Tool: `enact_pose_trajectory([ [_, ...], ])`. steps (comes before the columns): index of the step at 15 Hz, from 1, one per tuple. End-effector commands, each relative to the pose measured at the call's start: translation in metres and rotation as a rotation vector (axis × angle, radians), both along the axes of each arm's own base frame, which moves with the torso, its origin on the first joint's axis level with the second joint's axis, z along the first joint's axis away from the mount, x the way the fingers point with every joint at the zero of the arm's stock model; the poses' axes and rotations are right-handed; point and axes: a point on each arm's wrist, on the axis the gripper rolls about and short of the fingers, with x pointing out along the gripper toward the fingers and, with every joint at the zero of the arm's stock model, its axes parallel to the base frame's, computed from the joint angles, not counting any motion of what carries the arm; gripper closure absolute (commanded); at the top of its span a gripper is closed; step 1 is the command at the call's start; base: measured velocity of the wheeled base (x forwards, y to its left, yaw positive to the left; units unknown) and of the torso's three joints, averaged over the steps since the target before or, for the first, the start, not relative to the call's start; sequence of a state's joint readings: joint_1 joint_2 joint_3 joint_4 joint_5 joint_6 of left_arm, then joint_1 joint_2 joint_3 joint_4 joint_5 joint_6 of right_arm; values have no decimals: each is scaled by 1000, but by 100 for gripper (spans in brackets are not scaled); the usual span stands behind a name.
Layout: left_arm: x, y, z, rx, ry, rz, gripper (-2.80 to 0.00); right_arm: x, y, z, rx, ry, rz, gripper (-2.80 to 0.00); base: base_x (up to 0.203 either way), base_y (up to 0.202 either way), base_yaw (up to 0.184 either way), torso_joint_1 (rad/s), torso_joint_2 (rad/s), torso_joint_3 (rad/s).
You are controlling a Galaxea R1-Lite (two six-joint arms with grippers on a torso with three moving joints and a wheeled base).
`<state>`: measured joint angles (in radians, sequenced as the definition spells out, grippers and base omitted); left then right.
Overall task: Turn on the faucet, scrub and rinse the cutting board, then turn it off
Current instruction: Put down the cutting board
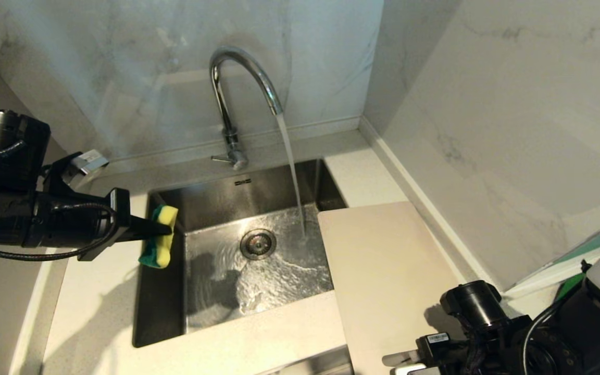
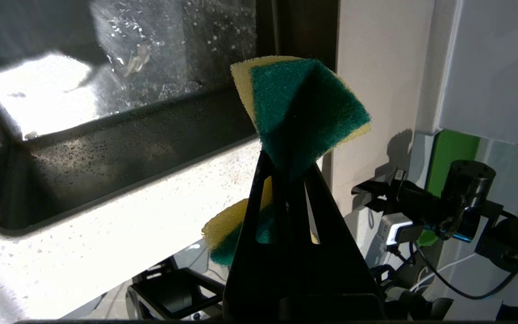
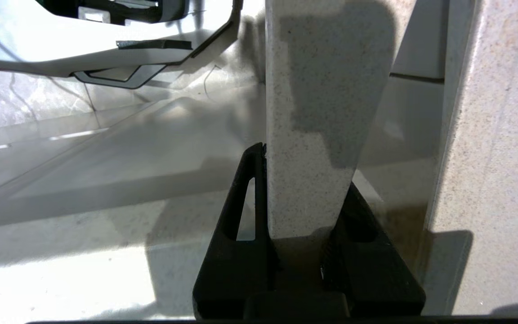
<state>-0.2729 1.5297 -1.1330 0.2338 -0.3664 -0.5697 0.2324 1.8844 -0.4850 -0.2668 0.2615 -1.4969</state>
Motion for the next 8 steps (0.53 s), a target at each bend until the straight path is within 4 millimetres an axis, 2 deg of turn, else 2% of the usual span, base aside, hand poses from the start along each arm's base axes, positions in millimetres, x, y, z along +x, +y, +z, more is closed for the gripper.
enact_pose_trajectory([
  [1,4,-1,-5,2,23,2,0,3,6,-7,-2,22,20,0,0,0,0,0,0,0],
  [8,8,1,-9,4,34,11,0,8,10,-17,-3,40,17,0,0,0,0,0,0,0],
])
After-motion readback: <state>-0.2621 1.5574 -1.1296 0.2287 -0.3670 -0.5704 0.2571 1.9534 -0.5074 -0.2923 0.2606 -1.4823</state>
